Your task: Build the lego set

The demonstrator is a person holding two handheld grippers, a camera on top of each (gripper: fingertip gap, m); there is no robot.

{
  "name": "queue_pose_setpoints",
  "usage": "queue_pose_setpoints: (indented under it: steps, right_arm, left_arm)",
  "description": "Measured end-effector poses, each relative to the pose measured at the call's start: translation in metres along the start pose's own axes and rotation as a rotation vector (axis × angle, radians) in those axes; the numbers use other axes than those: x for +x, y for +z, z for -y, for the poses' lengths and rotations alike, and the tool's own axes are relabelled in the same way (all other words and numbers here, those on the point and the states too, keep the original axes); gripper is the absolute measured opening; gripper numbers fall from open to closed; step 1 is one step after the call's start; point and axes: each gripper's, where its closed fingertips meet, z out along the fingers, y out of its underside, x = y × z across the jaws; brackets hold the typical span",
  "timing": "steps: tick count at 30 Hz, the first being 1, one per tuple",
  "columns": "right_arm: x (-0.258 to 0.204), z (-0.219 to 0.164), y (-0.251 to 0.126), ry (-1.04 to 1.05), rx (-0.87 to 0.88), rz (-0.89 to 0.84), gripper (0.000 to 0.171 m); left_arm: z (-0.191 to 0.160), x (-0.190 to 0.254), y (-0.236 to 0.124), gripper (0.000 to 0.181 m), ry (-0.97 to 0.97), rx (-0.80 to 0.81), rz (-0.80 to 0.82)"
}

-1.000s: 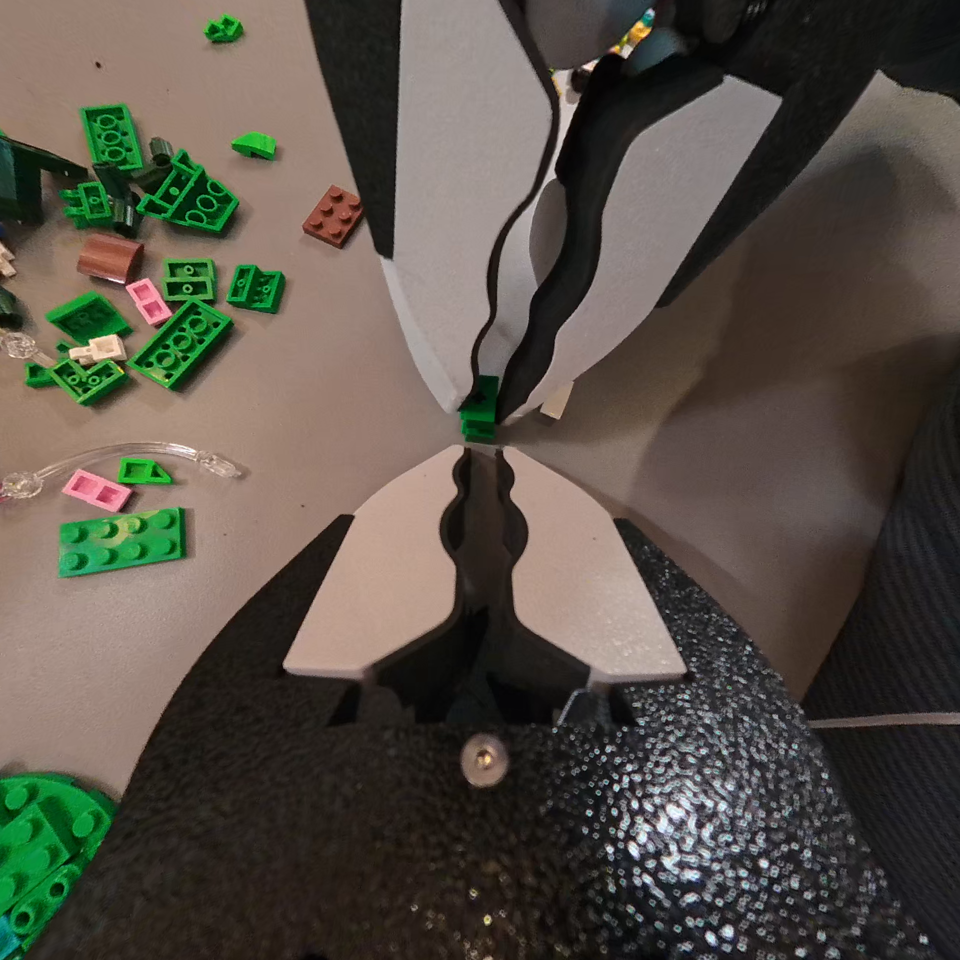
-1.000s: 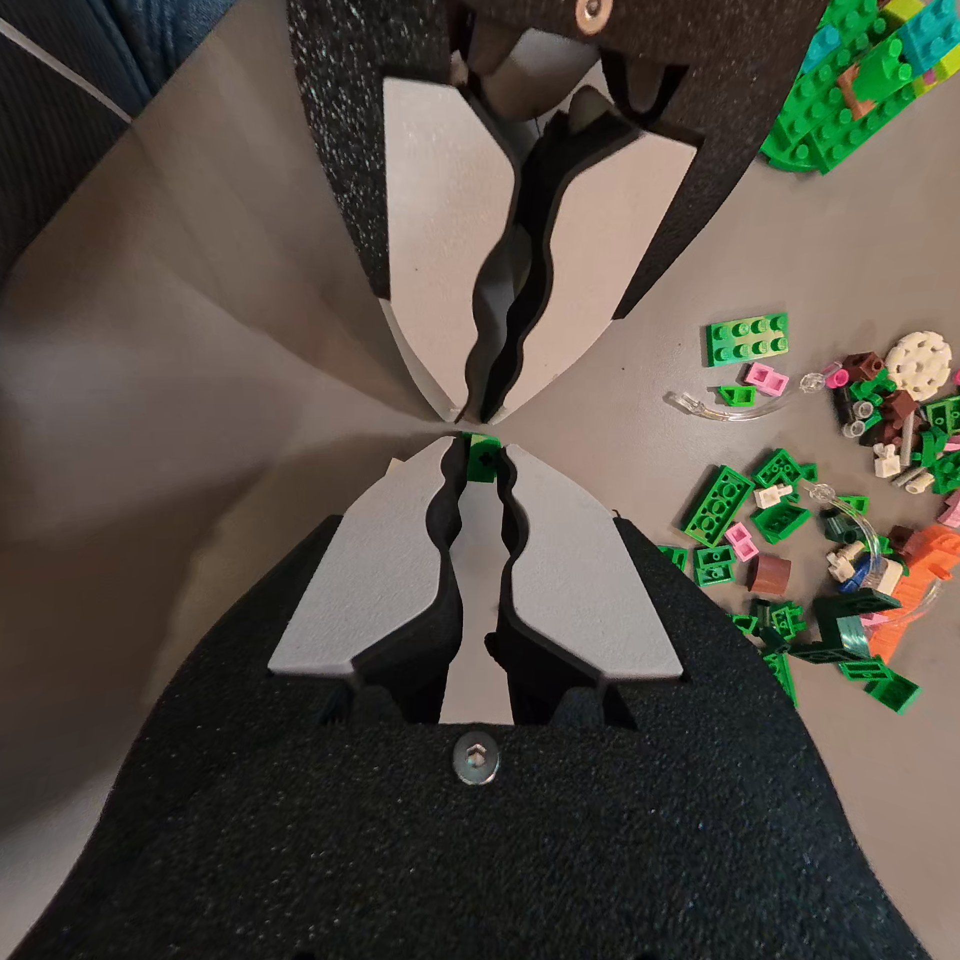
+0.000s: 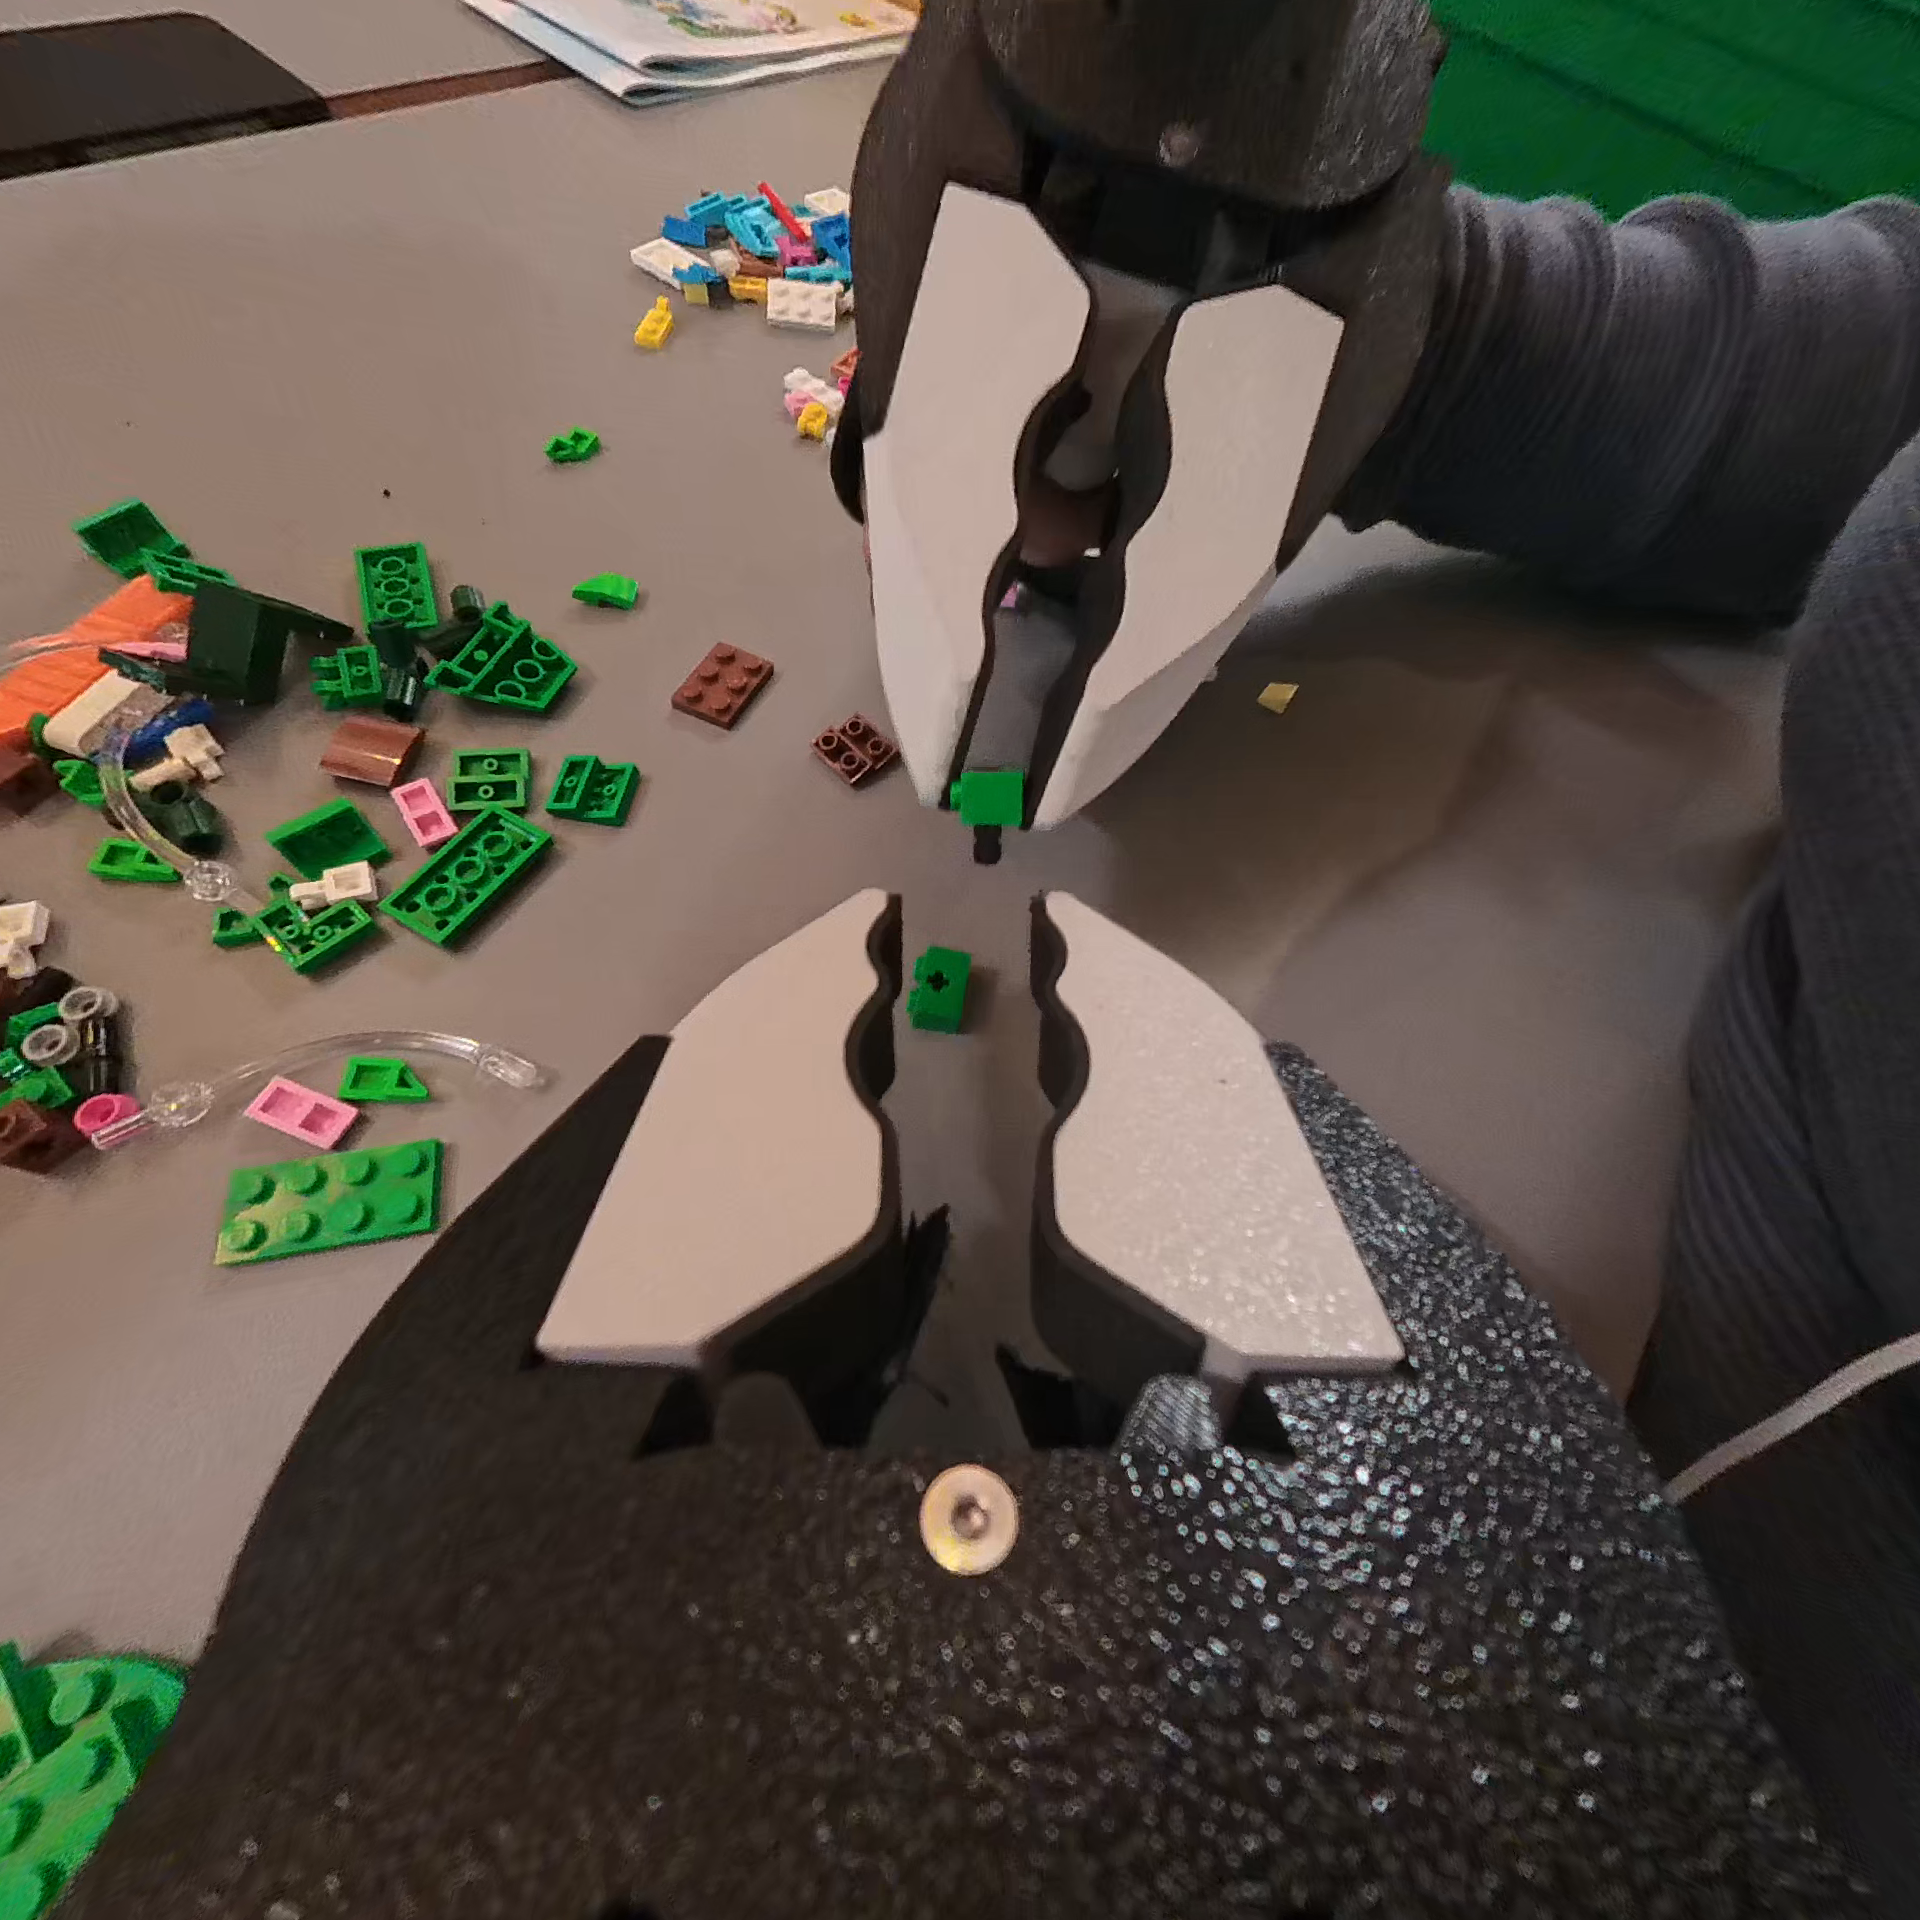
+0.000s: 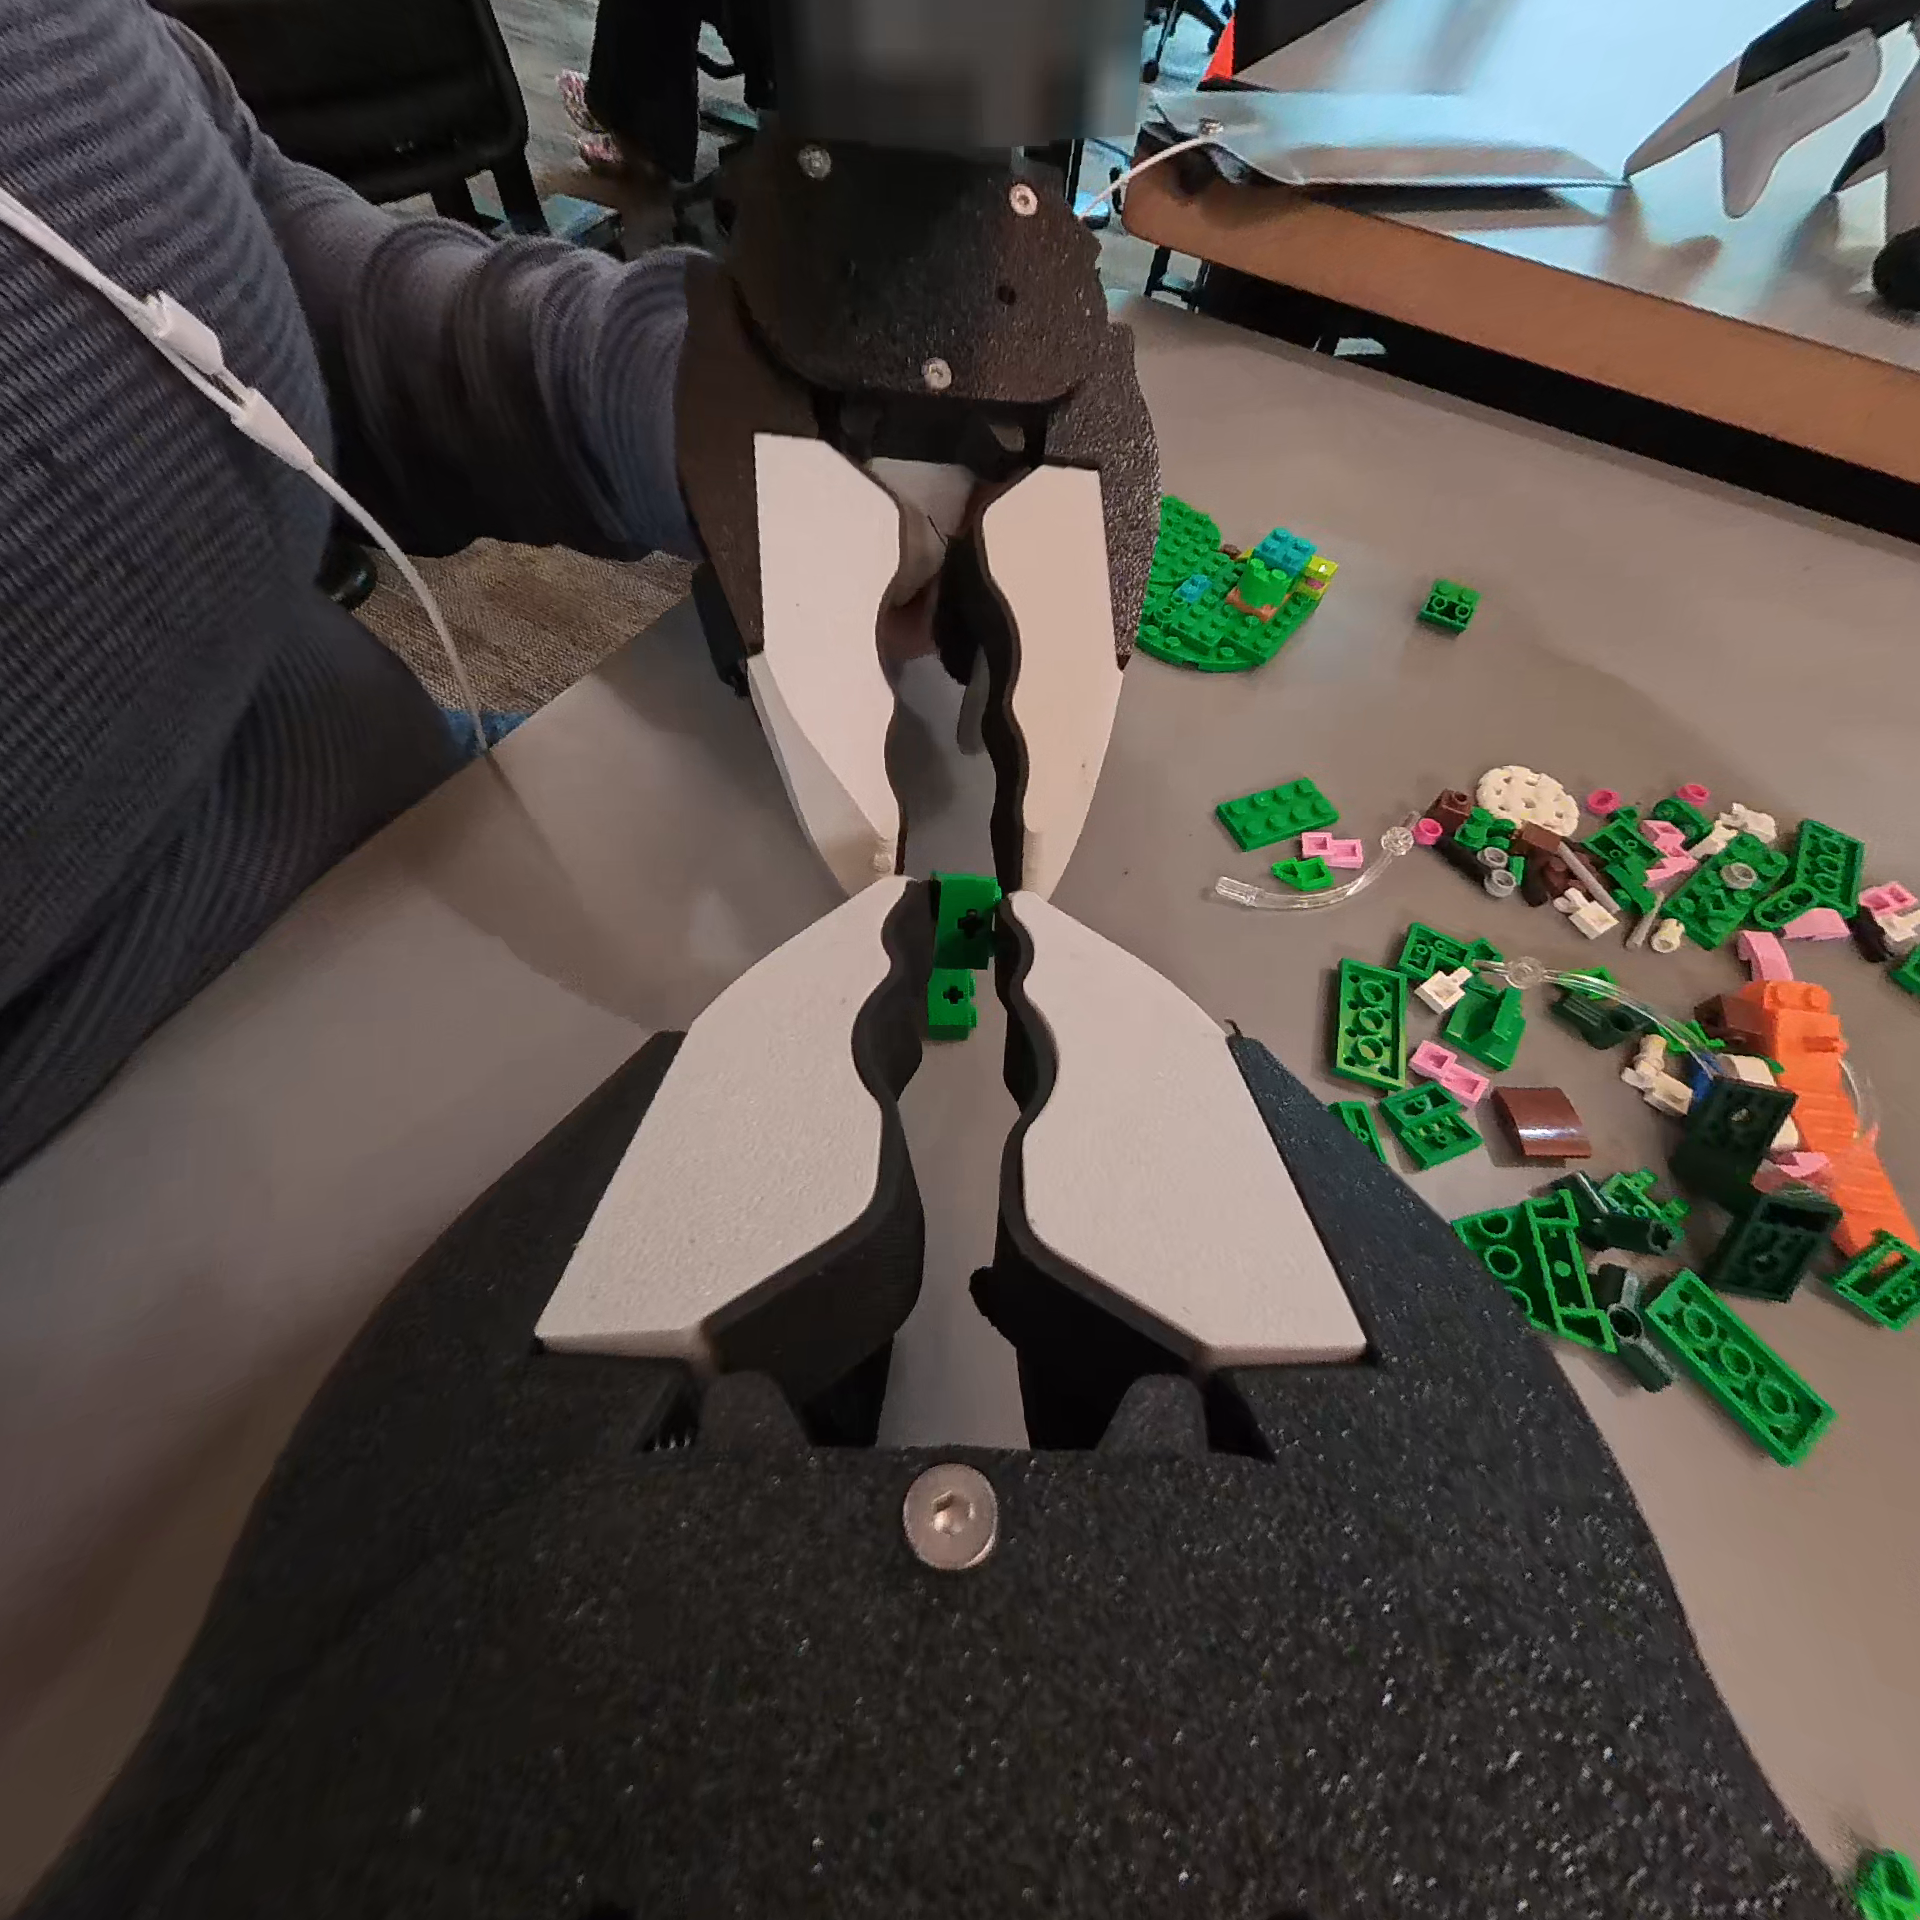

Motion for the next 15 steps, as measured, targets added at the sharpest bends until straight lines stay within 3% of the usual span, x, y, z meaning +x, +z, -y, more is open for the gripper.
queue_pose_setpoints:
  steps: [15]
  right_arm:
    - [0.003, 0.012, -0.006, -0.076, 0.043, -0.038, 0.011]
  left_arm:
    - [0.008, 0.004, -0.011, 0.025, -0.062, 0.069, -0.081]
